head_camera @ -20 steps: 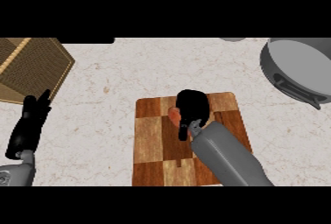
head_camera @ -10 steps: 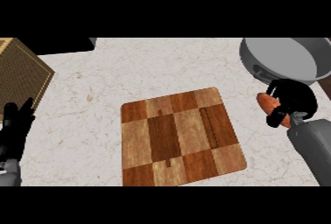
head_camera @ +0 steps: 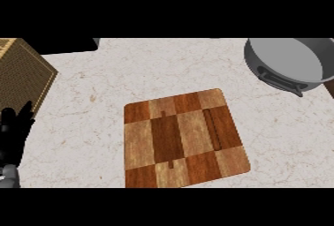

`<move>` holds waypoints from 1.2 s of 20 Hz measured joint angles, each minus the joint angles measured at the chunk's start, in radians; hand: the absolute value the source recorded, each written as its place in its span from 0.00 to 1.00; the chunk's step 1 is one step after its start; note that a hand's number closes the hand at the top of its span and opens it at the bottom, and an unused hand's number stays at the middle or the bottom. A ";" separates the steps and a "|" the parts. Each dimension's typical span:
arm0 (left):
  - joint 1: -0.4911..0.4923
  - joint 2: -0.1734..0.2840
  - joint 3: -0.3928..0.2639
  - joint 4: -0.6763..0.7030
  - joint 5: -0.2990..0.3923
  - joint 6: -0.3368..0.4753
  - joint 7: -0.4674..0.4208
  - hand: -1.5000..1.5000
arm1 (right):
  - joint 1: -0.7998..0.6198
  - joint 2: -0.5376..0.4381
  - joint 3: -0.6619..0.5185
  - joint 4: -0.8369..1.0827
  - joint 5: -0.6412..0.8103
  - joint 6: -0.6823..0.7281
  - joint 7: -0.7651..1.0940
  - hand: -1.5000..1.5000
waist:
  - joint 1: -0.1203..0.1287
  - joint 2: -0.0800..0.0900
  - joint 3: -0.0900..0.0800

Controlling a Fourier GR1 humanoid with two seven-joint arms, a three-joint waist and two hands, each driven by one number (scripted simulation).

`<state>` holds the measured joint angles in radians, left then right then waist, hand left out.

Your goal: Pick the sweet potato from the cutting board and place it in the pot

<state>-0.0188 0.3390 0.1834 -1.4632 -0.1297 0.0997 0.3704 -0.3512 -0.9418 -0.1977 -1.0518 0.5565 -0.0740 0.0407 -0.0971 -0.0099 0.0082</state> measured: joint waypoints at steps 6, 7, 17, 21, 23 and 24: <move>-0.019 -0.007 -0.023 -0.007 -0.007 -0.013 0.000 0.50 | 0.004 -0.112 -0.236 0.095 -0.188 -0.007 -0.311 1.00 | 0.046 0.005 -0.003; -0.029 -0.013 -0.031 -0.003 -0.015 -0.008 0.002 0.50 | 0.000 -0.133 -0.262 0.119 -0.204 0.000 -0.352 1.00 | 0.055 0.006 -0.004; -0.088 -0.027 -0.056 0.013 -0.031 -0.034 0.018 0.50 | -0.215 -0.258 -0.231 0.280 -0.224 0.180 -0.398 1.00 | 0.113 0.014 -0.008; -0.089 -0.031 -0.064 0.006 -0.041 -0.038 0.019 0.50 | -0.344 -0.237 -0.151 0.315 -0.181 0.215 -0.316 1.00 | 0.129 0.016 -0.008; -0.092 -0.035 -0.067 -0.002 -0.044 -0.038 0.025 0.50 | -0.408 -0.209 -0.111 0.326 -0.156 0.223 -0.265 1.00 | 0.133 0.017 -0.009; -0.091 -0.033 -0.067 -0.011 -0.043 -0.043 0.035 0.50 | -0.433 -0.193 -0.094 0.336 -0.143 0.224 -0.249 1.00 | 0.134 0.017 -0.009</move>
<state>-0.1099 0.3063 0.1160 -1.4746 -0.1729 0.0570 0.4057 -0.7844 -1.1351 -0.2915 -0.7155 0.4137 0.1495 -0.2087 0.0371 0.0069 -0.0006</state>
